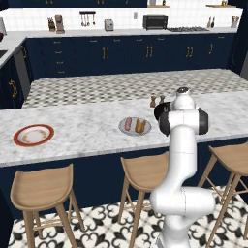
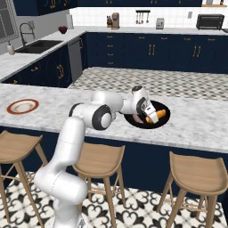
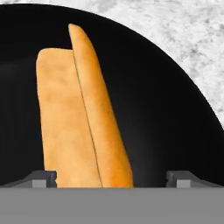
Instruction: Place one bun and one sausage from the bowl on each plate.
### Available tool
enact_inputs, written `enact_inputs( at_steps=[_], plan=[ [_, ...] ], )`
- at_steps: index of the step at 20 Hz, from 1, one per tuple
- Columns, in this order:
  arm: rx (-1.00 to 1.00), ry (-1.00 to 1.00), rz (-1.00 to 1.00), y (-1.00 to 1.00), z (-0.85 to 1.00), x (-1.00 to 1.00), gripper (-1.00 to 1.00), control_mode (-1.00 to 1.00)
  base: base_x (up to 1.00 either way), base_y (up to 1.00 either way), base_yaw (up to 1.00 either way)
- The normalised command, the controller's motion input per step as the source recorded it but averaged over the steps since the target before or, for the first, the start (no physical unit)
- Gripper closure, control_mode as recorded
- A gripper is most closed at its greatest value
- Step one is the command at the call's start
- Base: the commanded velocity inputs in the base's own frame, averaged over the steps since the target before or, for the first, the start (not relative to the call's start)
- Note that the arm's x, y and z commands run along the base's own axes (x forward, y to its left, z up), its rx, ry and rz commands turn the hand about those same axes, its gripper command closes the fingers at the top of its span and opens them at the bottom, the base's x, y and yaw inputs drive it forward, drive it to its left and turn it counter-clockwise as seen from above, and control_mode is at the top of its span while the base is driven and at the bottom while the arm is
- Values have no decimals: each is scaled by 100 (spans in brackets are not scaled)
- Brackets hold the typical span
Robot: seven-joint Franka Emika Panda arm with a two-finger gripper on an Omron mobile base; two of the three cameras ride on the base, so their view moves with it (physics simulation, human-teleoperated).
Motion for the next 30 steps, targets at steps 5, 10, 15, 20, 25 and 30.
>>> enact_inputs(
  at_steps=[5, 10, 15, 20, 25, 30],
  plan=[
    [0, 0, 7, -3, 6, 25, -100, -100, 0, 0, 0],
    [3, 7, 7, 0, 2, 40, -100, -100, 0, 0, 0],
    [3, 15, 10, 0, -21, 49, -100, -100, 0, 0, 0],
    [0, 14, 8, 0, -25, 28, 100, -100, 0, 0, 0],
    [0, 0, 8, 12, 5, -46, 100, -100, 0, 0, 0],
    [0, -11, 6, 78, 66, -93, 100, -100, 0, 0, 0]
  ],
)
